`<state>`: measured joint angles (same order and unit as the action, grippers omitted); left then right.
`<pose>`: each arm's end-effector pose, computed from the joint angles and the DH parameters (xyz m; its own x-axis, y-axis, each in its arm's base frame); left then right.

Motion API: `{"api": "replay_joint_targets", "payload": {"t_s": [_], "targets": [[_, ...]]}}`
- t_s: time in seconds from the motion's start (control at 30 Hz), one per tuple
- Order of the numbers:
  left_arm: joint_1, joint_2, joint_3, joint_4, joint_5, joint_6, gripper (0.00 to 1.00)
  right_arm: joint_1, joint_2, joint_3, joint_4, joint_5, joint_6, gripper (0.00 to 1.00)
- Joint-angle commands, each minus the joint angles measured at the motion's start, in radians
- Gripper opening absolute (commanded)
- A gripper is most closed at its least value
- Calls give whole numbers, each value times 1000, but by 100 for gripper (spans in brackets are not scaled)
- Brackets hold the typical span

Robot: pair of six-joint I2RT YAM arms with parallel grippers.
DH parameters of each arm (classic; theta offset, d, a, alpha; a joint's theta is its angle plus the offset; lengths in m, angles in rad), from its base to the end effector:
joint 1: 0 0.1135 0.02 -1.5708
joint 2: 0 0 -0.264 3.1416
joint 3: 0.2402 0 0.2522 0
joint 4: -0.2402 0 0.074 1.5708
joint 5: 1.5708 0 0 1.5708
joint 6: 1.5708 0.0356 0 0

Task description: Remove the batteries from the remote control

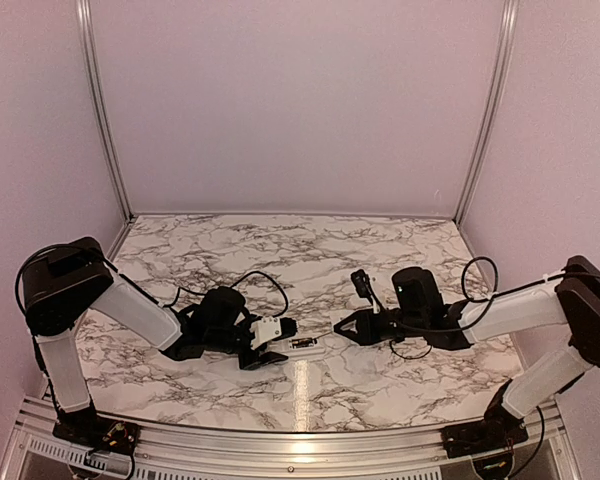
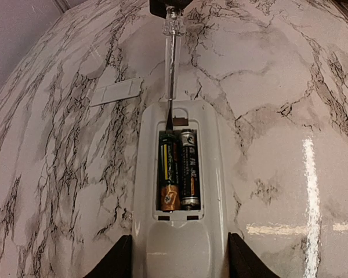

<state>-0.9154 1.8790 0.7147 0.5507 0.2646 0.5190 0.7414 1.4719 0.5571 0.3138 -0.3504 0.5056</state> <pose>0.2002 -0.2757 0.1014 0.1395 0.6041 -0.7846 0.9517 0.1372 0.2748 0.1979 0.1978 0.1579 -0.7732 -0.0912 -0.6276 -0.5356 0.6237 0.5693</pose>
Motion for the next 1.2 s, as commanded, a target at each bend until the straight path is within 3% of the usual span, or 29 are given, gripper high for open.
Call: {"api": "replay_joint_targets", "payload": {"t_s": [0.0,0.9,1.17], "targets": [[4,-21,-11,98,13,3,0,-28,51,-56,30,-20,28,0],[32,-71,-86,253,62,-49,0,-97,146,-133,349,-239,114,0],[32,-72,-87,249,55,-42,0,-97,122,-102,363,-288,128,0]]}}
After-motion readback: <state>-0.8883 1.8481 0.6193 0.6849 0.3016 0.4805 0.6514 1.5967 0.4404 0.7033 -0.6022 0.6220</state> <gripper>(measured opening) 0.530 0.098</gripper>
